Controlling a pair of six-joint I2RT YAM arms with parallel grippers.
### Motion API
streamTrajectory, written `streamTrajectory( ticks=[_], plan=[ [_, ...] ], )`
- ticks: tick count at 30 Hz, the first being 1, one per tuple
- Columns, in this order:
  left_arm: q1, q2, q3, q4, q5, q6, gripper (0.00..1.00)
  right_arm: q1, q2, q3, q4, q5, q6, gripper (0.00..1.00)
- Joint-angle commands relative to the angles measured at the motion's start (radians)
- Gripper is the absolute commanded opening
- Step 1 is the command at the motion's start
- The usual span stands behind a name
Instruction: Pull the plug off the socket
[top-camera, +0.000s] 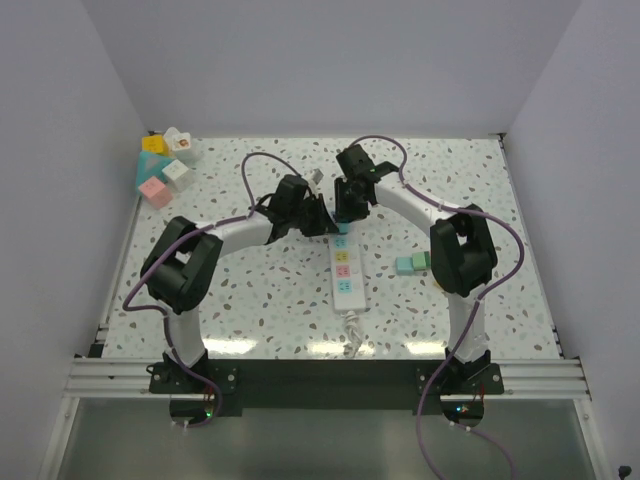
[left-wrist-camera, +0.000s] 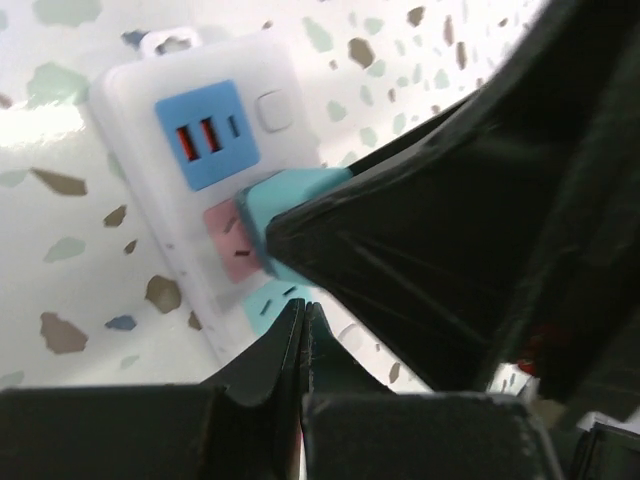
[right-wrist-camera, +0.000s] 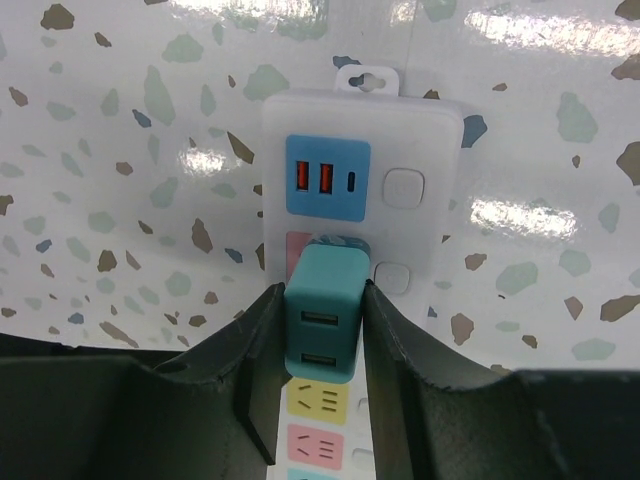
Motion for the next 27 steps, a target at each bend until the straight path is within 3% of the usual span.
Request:
streamTrajectory(
  ticks=[1, 12, 16, 18, 20, 27],
  plan=[
    [-0.001, 0.018, 0.057, 0.087, 0.062, -0.016, 0.00, 0.005, -0.006, -0.006, -0.009, -0.007, -0.022, 0.13],
    [0.000, 0.093, -0.048, 0.118, 0.077, -0.030, 0.00, 0.011, 0.029, 0.034, -0.064, -0.007, -0.065, 0.17],
    [-0.001, 0.111, -0.065, 0.103, 0.056, -0.025, 0.00, 0.020, 0.043, 0.040, -0.072, -0.007, -0.071, 0.11],
    [0.000, 0.124, -0.075, 0.086, 0.042, -0.025, 0.00, 0.023, 0.052, 0.052, -0.078, -0.007, -0.069, 0.00],
    [0.000, 0.128, -0.087, 0.075, 0.021, -0.030, 0.00, 0.025, 0.051, 0.076, -0.116, -0.007, -0.063, 0.00],
    [-0.001, 0.136, -0.105, 0.003, -0.051, -0.036, 0.00, 0.025, -0.211, 0.093, -0.118, 0.030, -0.019, 0.00]
  ],
)
